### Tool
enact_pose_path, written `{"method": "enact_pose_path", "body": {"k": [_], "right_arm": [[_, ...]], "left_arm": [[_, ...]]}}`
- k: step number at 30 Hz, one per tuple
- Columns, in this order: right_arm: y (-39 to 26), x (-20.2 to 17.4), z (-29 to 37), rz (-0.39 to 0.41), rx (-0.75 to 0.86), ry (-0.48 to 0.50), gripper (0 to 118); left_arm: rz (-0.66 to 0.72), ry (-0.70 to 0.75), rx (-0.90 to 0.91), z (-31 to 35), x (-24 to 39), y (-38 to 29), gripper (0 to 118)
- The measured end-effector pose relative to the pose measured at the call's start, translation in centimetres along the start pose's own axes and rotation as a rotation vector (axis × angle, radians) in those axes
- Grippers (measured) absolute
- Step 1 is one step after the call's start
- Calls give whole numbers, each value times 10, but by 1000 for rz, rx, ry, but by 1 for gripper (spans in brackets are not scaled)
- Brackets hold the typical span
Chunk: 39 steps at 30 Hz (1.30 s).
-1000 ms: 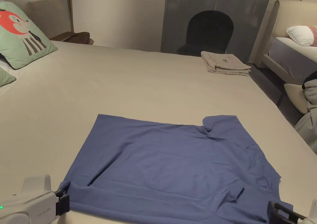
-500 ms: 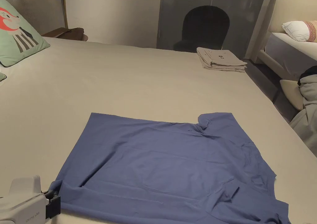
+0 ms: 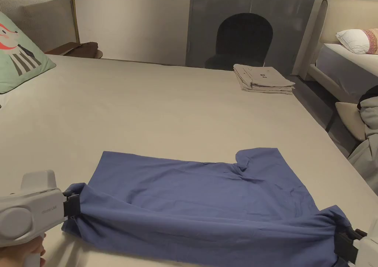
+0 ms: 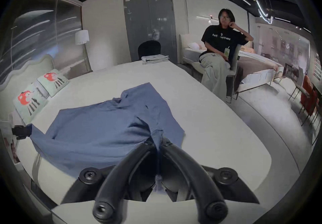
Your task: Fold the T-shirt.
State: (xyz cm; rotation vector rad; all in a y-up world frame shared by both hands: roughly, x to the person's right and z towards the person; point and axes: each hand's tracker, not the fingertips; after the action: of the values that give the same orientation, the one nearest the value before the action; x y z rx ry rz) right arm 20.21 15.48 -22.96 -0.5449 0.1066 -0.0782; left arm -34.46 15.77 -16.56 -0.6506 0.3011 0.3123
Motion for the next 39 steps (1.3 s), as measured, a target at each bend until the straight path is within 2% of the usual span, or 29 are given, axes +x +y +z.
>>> {"method": "enact_pose_path", "body": {"k": [7, 16, 17, 20, 21, 23, 24, 27, 29, 31, 32, 33, 34, 35, 39], "right_arm": [[12, -5, -95, 63, -131, -53, 2], [1, -4, -131, 55, -241, -89, 3], [0, -3, -130, 54, -237, -88, 10], [0, -3, -120, 48, -202, -105, 87], [2, -2, -114, 47, -185, -103, 97], [7, -1, -97, 37, -100, -72, 101], [8, -3, -94, 45, -55, -77, 100], [19, -9, -65, 57, 65, -73, 100], [22, -13, -51, 56, 127, -64, 100], [26, -18, -31, 57, 192, -41, 88], [31, -24, -17, 58, 223, -35, 75], [32, -27, -7, 58, 252, -26, 47], [32, -29, 2, 62, 279, -26, 21], [32, -31, 8, 59, 299, -28, 4], [32, -38, 34, 60, 329, -8, 0]], "left_arm": [[-11, 78, -127, -73, 16, 16, 8], [13, 111, -176, -95, 17, 5, 11], [15, 108, -172, -94, 16, 4, 17], [-7, 113, -133, -82, 16, 4, 62], [-30, 109, -100, -74, 16, 5, 73], [-58, 93, -20, -56, 17, 7, 84], [-77, 75, 24, -44, 19, 7, 99], [-124, 61, 138, -12, 24, 11, 100], [-133, 49, 198, 8, 27, 12, 96], [-112, 35, 245, 28, 29, 10, 63], [-107, 27, 260, 35, 30, 8, 38], [-107, 29, 276, 40, 29, 6, 6], [-111, 35, 292, 46, 29, 3, 0], [-110, 34, 309, 52, 29, -1, 0], [-116, 10, 312, 67, 26, -10, 0]]}}
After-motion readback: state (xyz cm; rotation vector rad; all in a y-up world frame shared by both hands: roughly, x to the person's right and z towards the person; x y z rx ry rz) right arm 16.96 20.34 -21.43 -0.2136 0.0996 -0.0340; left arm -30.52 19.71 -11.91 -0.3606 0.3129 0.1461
